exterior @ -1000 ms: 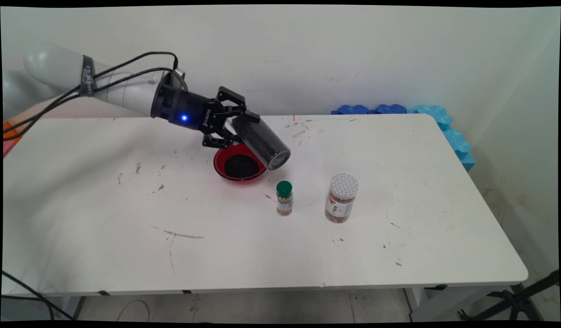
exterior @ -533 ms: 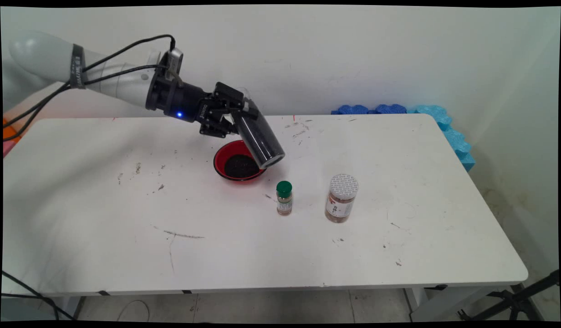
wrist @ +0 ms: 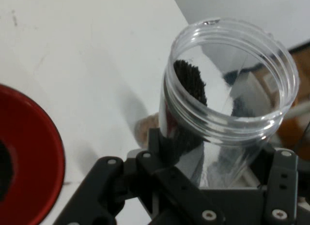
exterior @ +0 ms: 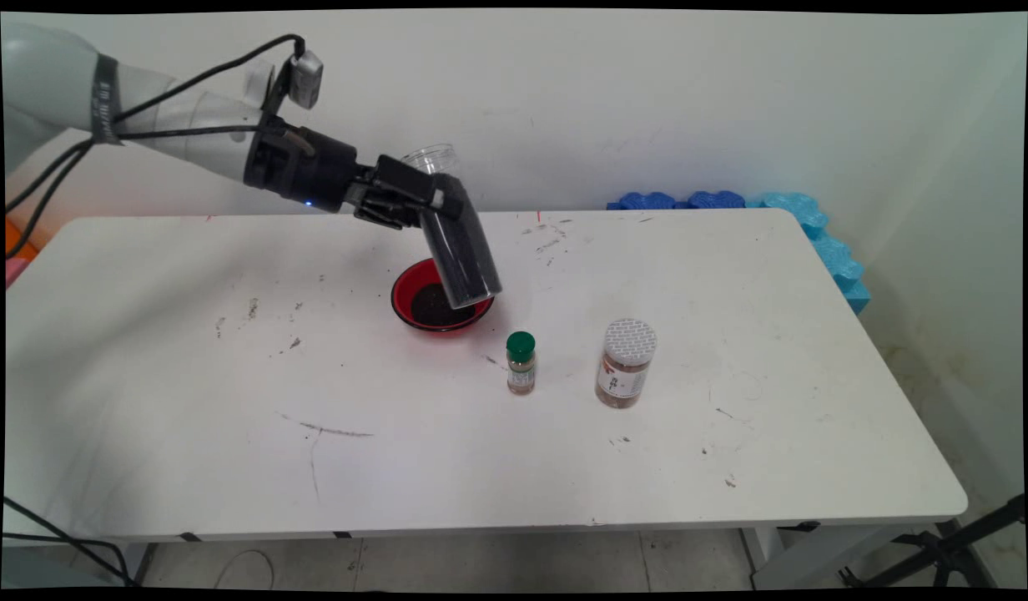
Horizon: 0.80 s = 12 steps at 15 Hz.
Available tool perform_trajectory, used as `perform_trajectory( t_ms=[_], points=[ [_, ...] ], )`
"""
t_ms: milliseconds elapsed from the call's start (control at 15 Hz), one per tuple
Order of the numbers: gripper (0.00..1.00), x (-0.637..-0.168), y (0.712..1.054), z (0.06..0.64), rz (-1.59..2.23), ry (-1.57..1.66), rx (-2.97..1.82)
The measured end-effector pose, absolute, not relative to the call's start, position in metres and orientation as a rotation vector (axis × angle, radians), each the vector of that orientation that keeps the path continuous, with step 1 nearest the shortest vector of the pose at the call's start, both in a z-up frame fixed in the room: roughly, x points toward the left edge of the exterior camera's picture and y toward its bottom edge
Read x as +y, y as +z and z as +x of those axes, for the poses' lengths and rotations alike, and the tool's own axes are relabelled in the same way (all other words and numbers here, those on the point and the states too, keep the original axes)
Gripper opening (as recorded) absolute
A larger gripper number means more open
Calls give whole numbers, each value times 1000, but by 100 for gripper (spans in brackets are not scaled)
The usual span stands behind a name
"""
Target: Pour the black seasoning powder in the red bowl
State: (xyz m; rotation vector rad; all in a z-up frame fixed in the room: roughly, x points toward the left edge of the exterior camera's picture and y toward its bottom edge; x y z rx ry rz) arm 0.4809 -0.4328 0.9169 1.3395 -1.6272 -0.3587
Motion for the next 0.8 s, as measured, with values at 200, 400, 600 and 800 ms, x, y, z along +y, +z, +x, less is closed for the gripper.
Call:
perform_trajectory(
  t_ms=[200, 400, 600, 800],
  points=[
    [0, -423, 926, 484, 1191, -244, -1755],
    [0, -414, 931, 487, 1082, -159, -1836],
    [0, -408, 934, 489, 1009, -93, -1887],
    [0, -399, 938, 490, 921, -15, -1950]
  ],
)
